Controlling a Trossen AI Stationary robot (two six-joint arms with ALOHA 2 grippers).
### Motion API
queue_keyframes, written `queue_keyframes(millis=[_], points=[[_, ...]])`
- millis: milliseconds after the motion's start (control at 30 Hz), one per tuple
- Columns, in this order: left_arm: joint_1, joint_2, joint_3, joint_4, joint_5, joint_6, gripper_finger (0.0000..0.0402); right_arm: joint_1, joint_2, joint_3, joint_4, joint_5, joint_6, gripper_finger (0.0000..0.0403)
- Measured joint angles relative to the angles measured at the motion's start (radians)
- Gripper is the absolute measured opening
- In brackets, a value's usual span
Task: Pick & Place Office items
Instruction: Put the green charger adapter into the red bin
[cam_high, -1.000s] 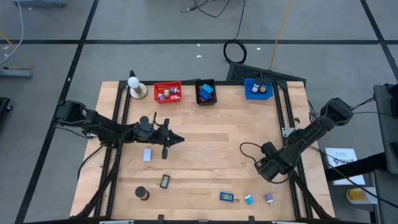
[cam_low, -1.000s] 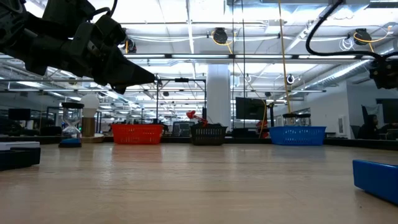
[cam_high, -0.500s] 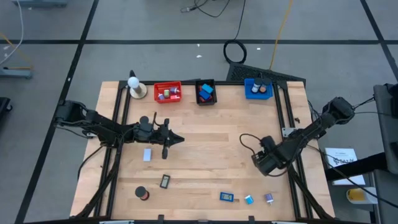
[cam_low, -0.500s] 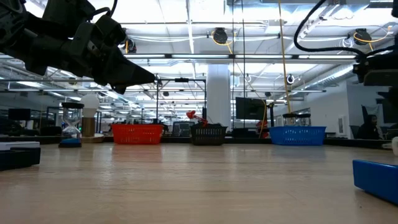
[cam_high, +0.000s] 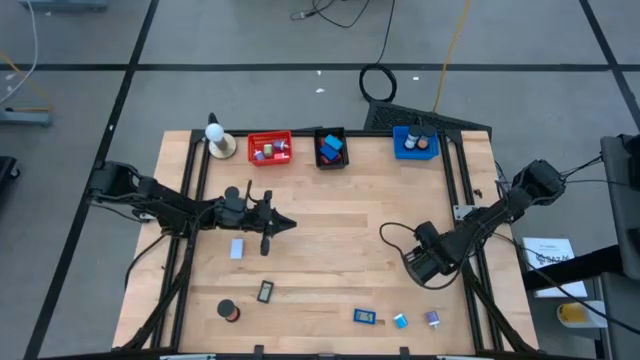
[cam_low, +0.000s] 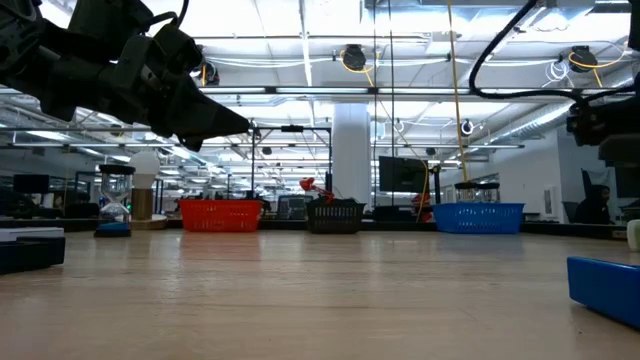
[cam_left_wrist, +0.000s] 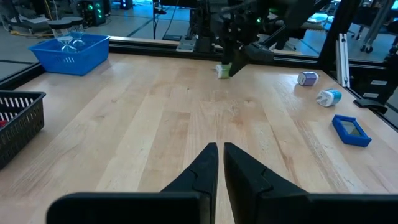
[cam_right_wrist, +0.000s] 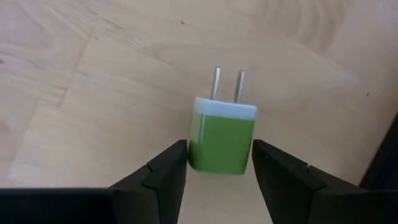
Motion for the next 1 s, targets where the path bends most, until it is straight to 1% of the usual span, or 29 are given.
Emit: queue_keyframes(millis=[100,300,400,500,600,700,800,867,933,1000], points=[[0.000,0.000,0.000,0.000,0.000,0.000,0.0031,0.000,0.016,0.000,0.000,0.017,-0.012,0.0161],[0.000,0.000,0.000,0.000,0.000,-0.002,0.0031,0.000,0.018,0.000,0.011,0.073,-0.040,0.0121],[0.002,0.000,0.000,-0.019,-0.010,0.001,0.0031,0.000,0.018,0.000,0.033,0.076,-0.073,0.0120],[0.013,-0.008,-0.002,-0.021,-0.055,-0.010,0.0031,-0.007,0.013,0.004,0.056,0.084,-0.119,0.0127],[0.027,-0.044,-0.012,-0.017,-0.065,-0.010,0.0031,-0.048,0.013,0.025,0.074,0.146,-0.188,0.0129],[0.039,-0.070,-0.027,-0.019,-0.066,-0.014,0.0031,-0.137,0.013,0.044,0.193,0.211,-0.356,0.0127],[0.047,-0.104,-0.047,-0.010,-0.078,-0.020,0.0031,-0.257,0.015,0.045,0.441,0.239,-0.624,0.0127],[0.050,-0.130,-0.068,-0.010,-0.094,-0.028,0.0031,-0.340,0.035,0.046,0.647,0.233,-0.812,0.0127],[0.054,-0.153,-0.086,-0.013,-0.116,-0.036,0.0031,-0.423,0.074,0.052,0.827,0.190,-0.982,0.0126],[0.054,-0.170,-0.103,-0.012,-0.139,-0.046,0.0031,-0.497,0.132,0.083,0.922,0.144,-1.103,0.0126]])
